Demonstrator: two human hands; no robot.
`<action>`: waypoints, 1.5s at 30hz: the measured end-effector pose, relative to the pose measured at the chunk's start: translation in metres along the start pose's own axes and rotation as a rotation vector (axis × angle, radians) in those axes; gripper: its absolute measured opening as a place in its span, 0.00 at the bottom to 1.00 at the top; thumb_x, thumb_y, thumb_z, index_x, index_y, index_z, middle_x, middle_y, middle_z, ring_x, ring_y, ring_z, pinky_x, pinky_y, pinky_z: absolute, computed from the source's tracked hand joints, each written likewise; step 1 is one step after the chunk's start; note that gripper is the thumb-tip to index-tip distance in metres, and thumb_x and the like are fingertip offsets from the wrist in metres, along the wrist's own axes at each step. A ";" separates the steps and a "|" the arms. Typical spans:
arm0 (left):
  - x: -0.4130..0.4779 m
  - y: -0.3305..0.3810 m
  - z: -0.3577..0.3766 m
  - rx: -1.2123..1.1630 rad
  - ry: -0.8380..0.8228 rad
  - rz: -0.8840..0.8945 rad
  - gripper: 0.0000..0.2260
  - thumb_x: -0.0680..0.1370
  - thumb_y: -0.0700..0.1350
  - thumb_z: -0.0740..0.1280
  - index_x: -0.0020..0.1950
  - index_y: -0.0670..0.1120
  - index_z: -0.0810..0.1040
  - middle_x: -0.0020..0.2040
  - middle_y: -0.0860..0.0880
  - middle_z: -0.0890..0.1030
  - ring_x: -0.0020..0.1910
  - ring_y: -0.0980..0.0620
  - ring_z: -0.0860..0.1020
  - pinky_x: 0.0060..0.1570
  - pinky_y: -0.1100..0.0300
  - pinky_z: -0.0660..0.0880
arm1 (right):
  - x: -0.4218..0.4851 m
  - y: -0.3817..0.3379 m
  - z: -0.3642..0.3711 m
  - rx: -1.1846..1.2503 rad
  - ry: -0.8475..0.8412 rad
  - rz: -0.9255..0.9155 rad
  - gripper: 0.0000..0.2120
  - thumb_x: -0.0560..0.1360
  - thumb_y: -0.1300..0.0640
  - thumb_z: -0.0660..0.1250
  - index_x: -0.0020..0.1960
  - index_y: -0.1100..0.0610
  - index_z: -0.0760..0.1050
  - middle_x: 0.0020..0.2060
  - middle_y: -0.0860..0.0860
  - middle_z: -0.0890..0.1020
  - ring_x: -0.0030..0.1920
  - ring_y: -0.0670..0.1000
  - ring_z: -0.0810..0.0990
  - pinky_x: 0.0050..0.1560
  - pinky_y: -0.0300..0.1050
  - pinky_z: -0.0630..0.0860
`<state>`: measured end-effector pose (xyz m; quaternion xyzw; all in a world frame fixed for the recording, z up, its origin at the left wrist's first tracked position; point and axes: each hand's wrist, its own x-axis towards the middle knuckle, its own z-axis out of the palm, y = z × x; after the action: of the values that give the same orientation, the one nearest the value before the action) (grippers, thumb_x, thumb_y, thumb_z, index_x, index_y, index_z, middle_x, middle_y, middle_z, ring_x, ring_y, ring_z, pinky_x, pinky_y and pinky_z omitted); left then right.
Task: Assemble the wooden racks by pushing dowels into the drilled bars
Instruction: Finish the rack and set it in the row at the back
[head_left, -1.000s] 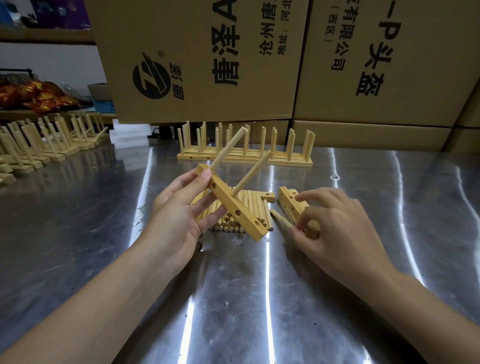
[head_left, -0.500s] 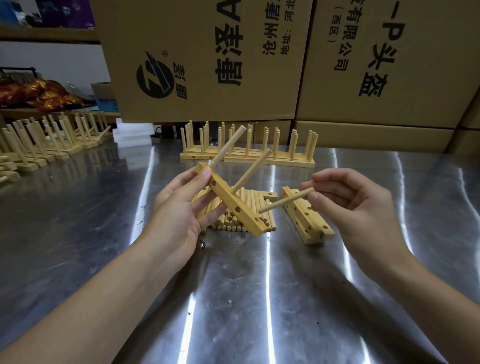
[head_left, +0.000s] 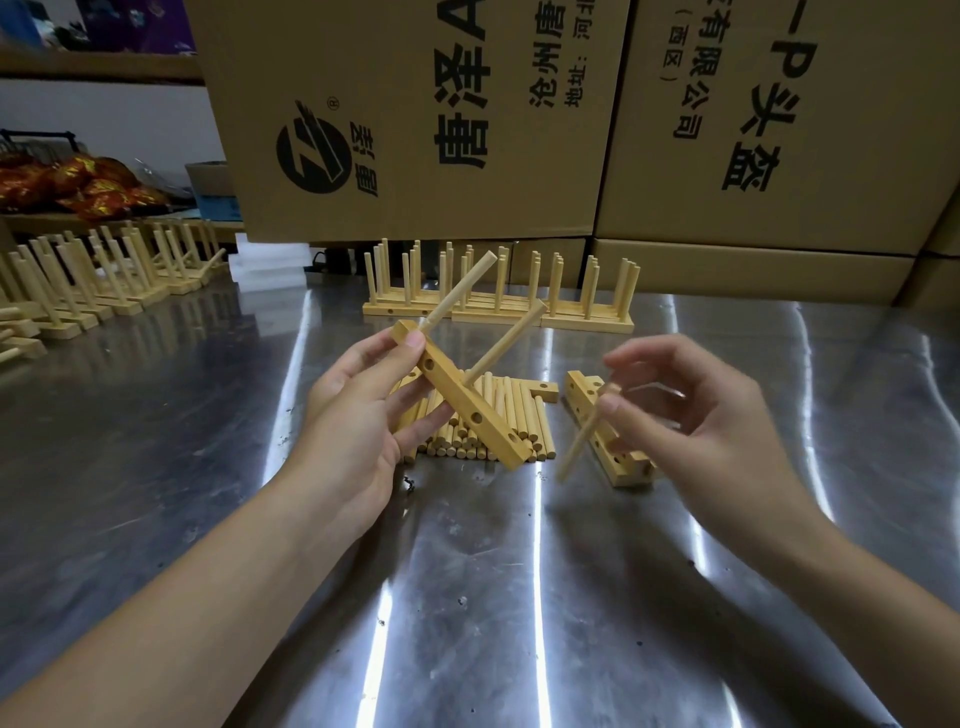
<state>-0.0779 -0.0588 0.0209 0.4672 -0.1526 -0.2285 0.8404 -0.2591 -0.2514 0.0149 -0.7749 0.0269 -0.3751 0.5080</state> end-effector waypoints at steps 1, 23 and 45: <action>0.000 0.000 0.000 0.000 -0.003 0.003 0.16 0.81 0.45 0.73 0.68 0.45 0.80 0.54 0.42 0.87 0.59 0.44 0.86 0.46 0.52 0.85 | -0.003 0.001 0.003 -0.065 -0.041 -0.003 0.13 0.78 0.62 0.76 0.59 0.49 0.81 0.47 0.50 0.85 0.49 0.54 0.87 0.45 0.53 0.86; -0.003 0.000 0.002 0.115 -0.055 0.126 0.15 0.81 0.43 0.73 0.67 0.47 0.80 0.58 0.43 0.87 0.57 0.46 0.87 0.46 0.49 0.86 | -0.008 0.003 0.011 -0.677 -0.203 -0.176 0.13 0.81 0.43 0.68 0.63 0.39 0.85 0.45 0.41 0.74 0.44 0.45 0.77 0.39 0.37 0.70; -0.012 -0.003 0.011 0.156 -0.112 0.155 0.17 0.79 0.41 0.74 0.68 0.46 0.80 0.60 0.42 0.86 0.58 0.44 0.87 0.48 0.46 0.86 | -0.010 -0.002 0.015 -0.402 -0.073 -0.024 0.18 0.72 0.32 0.74 0.52 0.44 0.81 0.36 0.42 0.84 0.33 0.46 0.78 0.33 0.34 0.71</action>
<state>-0.0942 -0.0613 0.0233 0.5044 -0.2522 -0.1762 0.8068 -0.2578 -0.2345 0.0079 -0.8740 0.0735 -0.3399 0.3393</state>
